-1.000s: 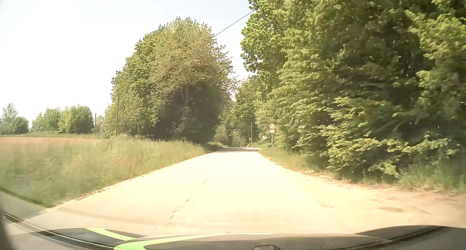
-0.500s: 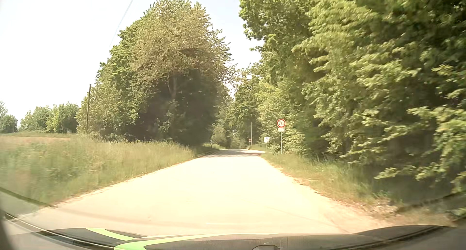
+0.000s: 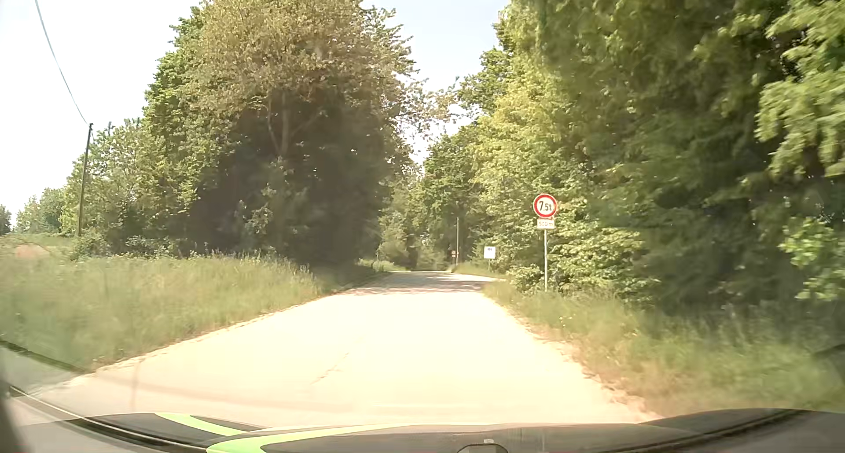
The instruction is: Follow the waypoints while adhering to traffic rules and regulations
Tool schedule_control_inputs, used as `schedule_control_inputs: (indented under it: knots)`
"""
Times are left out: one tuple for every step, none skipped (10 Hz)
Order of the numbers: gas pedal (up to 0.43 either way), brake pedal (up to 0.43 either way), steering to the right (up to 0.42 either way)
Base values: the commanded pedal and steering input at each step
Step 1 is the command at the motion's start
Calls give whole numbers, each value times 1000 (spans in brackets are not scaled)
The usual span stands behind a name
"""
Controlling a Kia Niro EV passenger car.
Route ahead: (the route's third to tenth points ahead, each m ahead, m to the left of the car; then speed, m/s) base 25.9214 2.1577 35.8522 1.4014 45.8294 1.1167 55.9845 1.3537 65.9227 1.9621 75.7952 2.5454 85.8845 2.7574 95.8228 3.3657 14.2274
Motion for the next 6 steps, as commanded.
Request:
schedule_control_inputs:
  knots:
    - [169, 0, -2]
    - [169, 0, -2]
    - [169, 0, -2]
    - [169, 0, -2]
    - [169, 0, -2]
    - [169, 0, -2]
